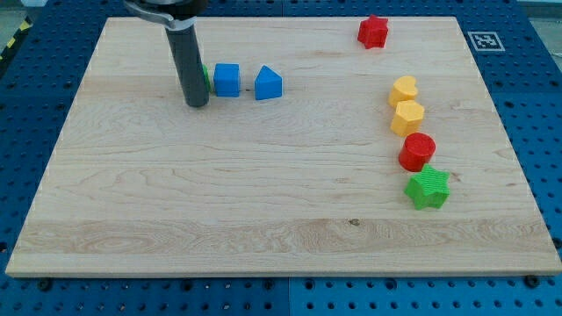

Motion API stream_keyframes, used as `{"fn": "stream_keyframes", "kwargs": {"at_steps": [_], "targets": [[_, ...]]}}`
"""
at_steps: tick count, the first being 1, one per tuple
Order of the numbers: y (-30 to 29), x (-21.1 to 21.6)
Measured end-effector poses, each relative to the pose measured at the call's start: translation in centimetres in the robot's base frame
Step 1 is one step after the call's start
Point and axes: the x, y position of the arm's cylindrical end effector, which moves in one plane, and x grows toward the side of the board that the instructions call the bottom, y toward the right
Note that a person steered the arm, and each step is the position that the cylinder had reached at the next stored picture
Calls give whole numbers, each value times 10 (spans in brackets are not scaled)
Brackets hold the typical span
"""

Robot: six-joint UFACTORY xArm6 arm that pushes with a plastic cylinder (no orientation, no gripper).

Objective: Move the green star to the right of the blue triangle

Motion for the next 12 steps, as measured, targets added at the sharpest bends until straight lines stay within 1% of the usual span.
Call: {"fn": "stream_keyframes", "kwargs": {"at_steps": [1,2,3,4,5,6,7,9,10,11,12], "targets": [[30,94],[94,171],[196,208],[314,218],[398,206],[393,180],[385,178],[312,162],[303,151],[299,150],[271,146]]}}
